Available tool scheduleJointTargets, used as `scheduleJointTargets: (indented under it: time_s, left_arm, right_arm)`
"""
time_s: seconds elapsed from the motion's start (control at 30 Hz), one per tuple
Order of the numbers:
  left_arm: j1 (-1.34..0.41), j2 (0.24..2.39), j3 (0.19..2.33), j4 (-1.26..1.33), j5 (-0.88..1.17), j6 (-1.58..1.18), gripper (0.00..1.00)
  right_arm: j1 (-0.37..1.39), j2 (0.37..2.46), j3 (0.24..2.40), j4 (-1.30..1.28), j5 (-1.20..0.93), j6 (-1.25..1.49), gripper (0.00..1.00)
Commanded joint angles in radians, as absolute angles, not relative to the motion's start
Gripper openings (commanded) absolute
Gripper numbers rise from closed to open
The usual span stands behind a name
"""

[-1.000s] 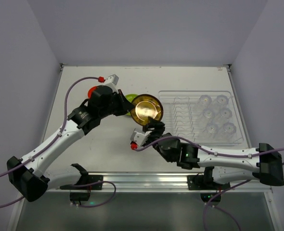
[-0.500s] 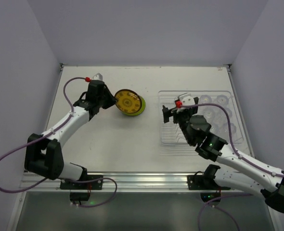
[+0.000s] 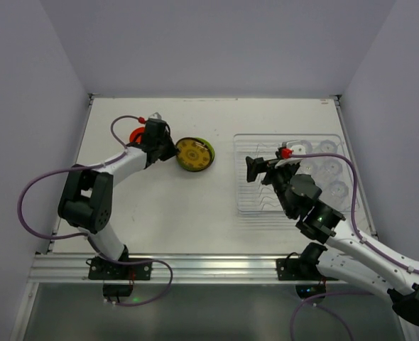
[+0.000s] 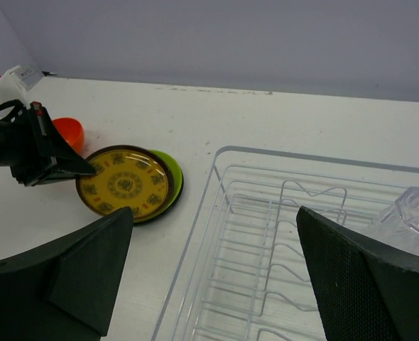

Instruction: Unload the mixed dishes from the dish rack

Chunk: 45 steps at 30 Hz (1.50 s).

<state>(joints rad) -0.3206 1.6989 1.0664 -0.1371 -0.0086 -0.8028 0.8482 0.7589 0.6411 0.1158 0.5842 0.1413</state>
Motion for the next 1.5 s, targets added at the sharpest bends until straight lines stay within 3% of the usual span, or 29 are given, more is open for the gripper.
scheduleJointTargets:
  time_s: [0.0,0.1,0.3,0.43,0.5,0.63,0.7,0.8,0.93,1.3,1.47]
  left_arm:
    - [-0.314,1.727,1.081,-0.029,-0.012,-0.831,0.0]
    - [-0.314,1.739,1.088,-0.023,-0.017,-0.828,0.01]
    - [-0.314,1.764,1.106,-0.032,-0.035,-0.819,0.16]
    - [-0.324,1.773,1.115,-0.032,-0.034,-0.799,0.43]
    - [-0.347,1.778,1.129,-0.04,-0.064,-0.773,0.53]
    - [-0.37,1.79,1.149,-0.066,-0.1,-0.756,0.62]
    - [-0.376,1.795,1.157,-0.077,-0.127,-0.755,0.77]
    - [-0.387,1.799,1.169,-0.084,-0.137,-0.747,0.91]
    - [-0.4,1.809,1.21,-0.17,-0.195,-0.75,1.0]
    - [-0.477,1.554,1.227,-0.347,-0.463,-0.663,1.0]
    - [-0.506,1.326,1.171,-0.506,-0.526,-0.634,1.0]
  right_arm:
    - [0.845,0.756,0.641,0.143,0.581,0.183,0.99]
    - [0.845,0.761,0.638,0.147,0.572,0.183,0.99]
    - [0.845,0.758,0.637,0.147,0.563,0.183,0.99]
    - [0.845,0.756,0.635,0.149,0.555,0.179,0.99]
    - [0.845,0.759,0.64,0.144,0.551,0.181,0.99]
    - [0.845,0.764,0.638,0.144,0.545,0.172,0.99]
    - [0.845,0.765,0.64,0.141,0.54,0.167,0.99]
    - [0.845,0.767,0.644,0.137,0.534,0.166,0.99]
    - [0.845,0.764,0.644,0.132,0.534,0.166,0.99]
    - [0.836,0.844,0.716,0.012,0.621,0.213,0.99]
    - [0.732,0.864,0.765,-0.121,0.451,0.316,0.99]
